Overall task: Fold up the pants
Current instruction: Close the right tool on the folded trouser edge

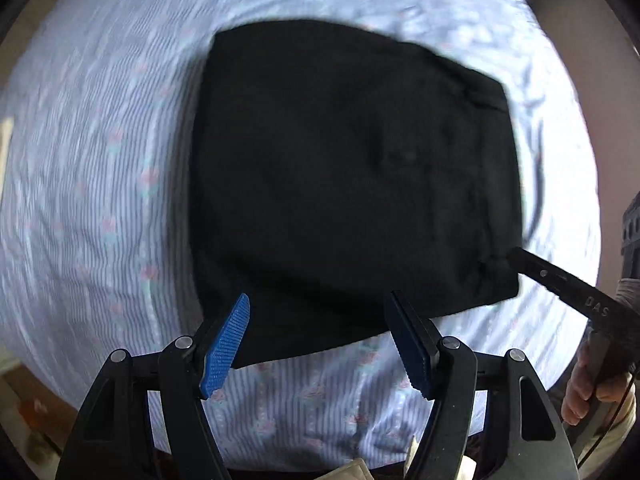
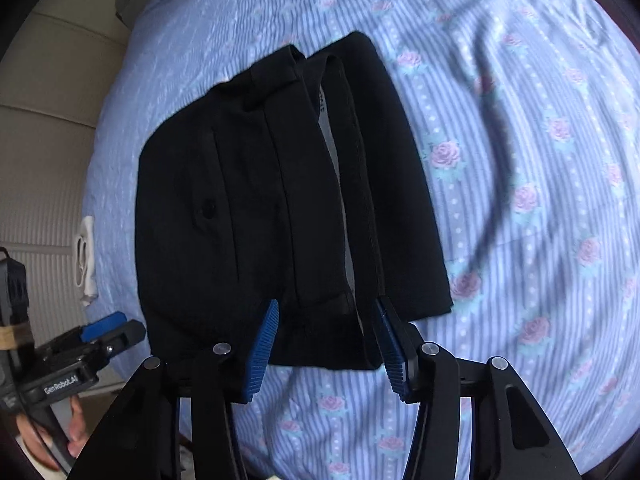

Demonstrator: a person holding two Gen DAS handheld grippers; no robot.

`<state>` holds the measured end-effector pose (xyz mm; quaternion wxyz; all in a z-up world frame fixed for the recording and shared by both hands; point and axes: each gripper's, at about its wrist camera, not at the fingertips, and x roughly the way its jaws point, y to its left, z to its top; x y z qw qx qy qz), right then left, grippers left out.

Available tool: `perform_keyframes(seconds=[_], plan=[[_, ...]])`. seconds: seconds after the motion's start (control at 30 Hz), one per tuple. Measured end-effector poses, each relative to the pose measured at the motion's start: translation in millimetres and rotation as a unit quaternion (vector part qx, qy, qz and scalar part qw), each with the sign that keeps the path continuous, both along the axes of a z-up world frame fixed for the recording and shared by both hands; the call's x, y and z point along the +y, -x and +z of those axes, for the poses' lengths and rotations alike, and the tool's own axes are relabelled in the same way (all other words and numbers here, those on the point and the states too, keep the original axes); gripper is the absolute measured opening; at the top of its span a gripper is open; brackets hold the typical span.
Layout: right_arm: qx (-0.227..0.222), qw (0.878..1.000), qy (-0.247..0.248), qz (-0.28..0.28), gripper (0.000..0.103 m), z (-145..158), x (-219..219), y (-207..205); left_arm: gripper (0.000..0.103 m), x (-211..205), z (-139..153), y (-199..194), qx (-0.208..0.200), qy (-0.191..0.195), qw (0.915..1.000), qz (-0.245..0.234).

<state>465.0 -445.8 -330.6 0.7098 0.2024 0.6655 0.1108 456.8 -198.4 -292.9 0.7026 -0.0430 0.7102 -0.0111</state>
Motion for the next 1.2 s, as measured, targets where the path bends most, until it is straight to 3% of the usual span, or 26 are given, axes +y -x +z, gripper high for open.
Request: perform_keyframes(seconds=[0.13,0.23,0.3,0.57,0.77,0.87,0.93,1.07,1.2], plan=[[0.014,1.000,0.009,0.021,0.047,-13,16,-8,0.070,13,-15,0,0.021,0.004,0.9991,0.036],[0.030,0.999,0.027,0.035,0.031,-18,24,-13,0.070,13,-19,3,0.027,0.010,0.9988,0.039],[0.021,0.999,0.020,0.035,0.011,-13,24,-13,0.070,9,-19,4,0.027,0.012,0.9991,0.029],[-0.061,0.994,0.080,0.041,0.010,31,24,-2,0.070,-10,-8,0,0.012,0.012,0.9999,-0.002],[-0.043,0.996,0.081,-0.008,0.010,23,-1,1,0.070,-22,-4,-4,0.005,0.011,0.9999,-0.007],[-0.029,0.997,0.070,-0.010,0.011,11,-4,-1,0.071,-24,-5,-3,0.006,0.007,0.9999,-0.007],[-0.024,0.996,0.088,-0.006,0.012,6,-3,2,0.073,-22,-8,-2,0.008,-0.002,1.0000,-0.003],[-0.015,0.993,0.119,-0.017,0.036,1,-9,12,0.076,-15,-11,2,0.012,-0.011,0.9998,0.010],[-0.008,0.995,0.089,-0.050,0.050,11,-33,26,0.079,-9,-11,9,0.009,-0.008,0.9998,0.018]])
